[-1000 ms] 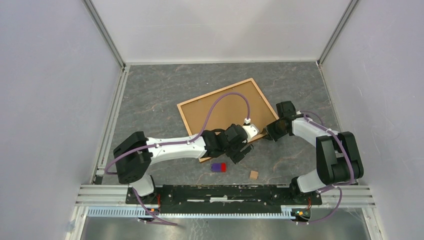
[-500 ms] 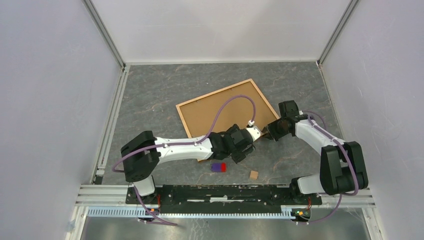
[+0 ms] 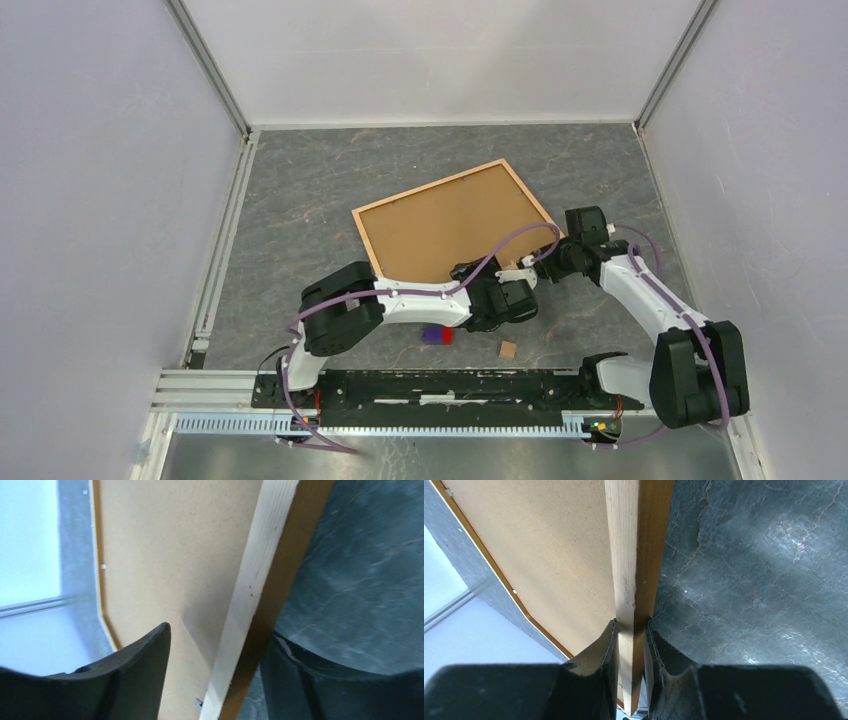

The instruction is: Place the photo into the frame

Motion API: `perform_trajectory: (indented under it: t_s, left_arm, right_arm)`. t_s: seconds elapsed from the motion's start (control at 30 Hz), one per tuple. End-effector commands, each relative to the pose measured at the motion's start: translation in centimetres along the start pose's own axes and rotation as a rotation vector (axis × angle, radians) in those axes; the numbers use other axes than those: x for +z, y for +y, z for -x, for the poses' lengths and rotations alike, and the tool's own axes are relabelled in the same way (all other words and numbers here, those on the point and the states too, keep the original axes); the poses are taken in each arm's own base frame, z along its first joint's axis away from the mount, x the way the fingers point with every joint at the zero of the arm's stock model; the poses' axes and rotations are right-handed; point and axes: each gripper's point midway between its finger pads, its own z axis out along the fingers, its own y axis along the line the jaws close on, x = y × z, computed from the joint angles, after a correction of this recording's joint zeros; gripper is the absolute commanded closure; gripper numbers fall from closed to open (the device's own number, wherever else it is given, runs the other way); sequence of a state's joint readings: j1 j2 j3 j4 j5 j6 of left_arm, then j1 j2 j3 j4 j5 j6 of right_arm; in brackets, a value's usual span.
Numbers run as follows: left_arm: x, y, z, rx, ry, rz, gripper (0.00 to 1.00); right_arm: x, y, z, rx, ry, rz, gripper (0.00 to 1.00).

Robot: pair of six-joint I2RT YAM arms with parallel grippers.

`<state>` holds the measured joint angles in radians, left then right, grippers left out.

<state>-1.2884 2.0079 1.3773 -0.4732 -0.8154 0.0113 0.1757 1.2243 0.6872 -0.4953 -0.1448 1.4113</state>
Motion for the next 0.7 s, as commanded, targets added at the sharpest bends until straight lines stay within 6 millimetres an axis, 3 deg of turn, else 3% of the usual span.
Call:
perform_trajectory:
  t_s: [0.0, 0.07, 0.23, 0.37, 0.43, 0.5, 0.53, 0.6, 0.67]
  left_arm:
    - [-0.6, 4.4, 1.0, 0.054, -0.019, 0.228, 0.41]
    - [-0.9, 4.9, 1.3, 0.029, -0.049, 0.235, 0.53]
    - [-1.7, 6.6, 2.2, 0.023, -0.074, 0.274, 0.67]
    - [-2.4, 8.3, 2.7, 0.019, -0.073, 0.309, 0.88]
    - [-3.1, 9.2, 2.6, 0.013, -0.075, 0.325, 0.96]
    - [-4.0, 10.5, 2.6, 0.001, -0.075, 0.342, 0.98]
    - [-4.5, 11.1, 2.7, -0.003, -0.077, 0.345, 0.98]
    - [-5.8, 12.7, 3.0, -0.025, -0.087, 0.346, 0.98]
    - [-7.5, 14.4, 3.6, -0.045, -0.101, 0.347, 0.98]
  right_arm:
    - [-1.3, 2.8, 0.2, 0.016, -0.016, 0.12, 1.0]
    - [-1.4, 2.8, 0.0, 0.019, -0.009, 0.121, 1.0]
    - [-2.1, 2.5, -0.4, 0.017, 0.002, 0.139, 1.0]
    - [-3.5, 3.1, 0.4, -0.004, -0.054, 0.201, 0.98]
    - [-4.9, 3.9, 1.8, -0.06, -0.146, 0.235, 0.74]
    - [-7.1, 5.7, 3.8, -0.153, -0.281, 0.287, 0.48]
    - [-8.3, 7.0, 4.4, -0.234, -0.336, 0.341, 0.4]
    - [-11.2, 9.7, 5.4, -0.403, -0.437, 0.424, 0.26]
    - [-13.6, 11.4, 6.0, -0.559, -0.512, 0.444, 0.22]
